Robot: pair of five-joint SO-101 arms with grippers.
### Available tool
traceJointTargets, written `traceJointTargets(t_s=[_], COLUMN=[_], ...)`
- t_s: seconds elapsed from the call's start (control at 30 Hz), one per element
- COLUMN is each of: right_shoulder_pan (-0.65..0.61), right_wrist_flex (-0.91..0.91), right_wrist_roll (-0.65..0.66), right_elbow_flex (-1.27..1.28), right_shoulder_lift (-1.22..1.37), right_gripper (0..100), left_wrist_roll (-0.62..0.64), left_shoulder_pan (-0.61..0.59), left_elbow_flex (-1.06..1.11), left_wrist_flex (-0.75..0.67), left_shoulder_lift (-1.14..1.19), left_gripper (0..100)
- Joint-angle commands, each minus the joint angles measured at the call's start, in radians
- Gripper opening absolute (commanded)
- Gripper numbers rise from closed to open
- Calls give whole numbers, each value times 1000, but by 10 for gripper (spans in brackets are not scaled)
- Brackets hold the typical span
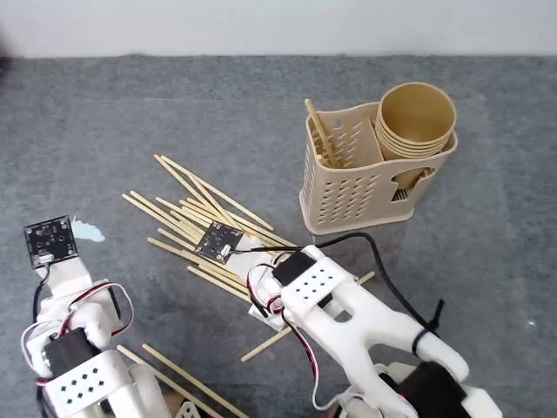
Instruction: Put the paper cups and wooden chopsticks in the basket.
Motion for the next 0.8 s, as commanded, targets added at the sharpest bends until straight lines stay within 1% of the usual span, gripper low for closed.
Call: traceJointTargets(t_s=[0.0,0.17,0.37,0.63,0.77], right_shoulder_pan=[-7,10,64,160,200], right_wrist_flex=[-61,-70,-76,-76,-65], right_wrist_roll=[-11,-11,-11,-3,-2], right_elbow_flex=[-14,-69,-101,-103,-103], right_shoulder_lift=[84,219,249,213,133], right_gripper=[198,186,7,8,8], left_wrist_roll=[5,5,5,5,5], left_shoulder_pan=[5,5,5,5,5], left_elbow_flex=[-7,-7,-7,-7,-7], left_wrist_flex=[-23,-23,-23,-23,-23], left_shoulder_lift=[-12,-12,-12,-12,-12], left_gripper=[13,13,13,13,13])
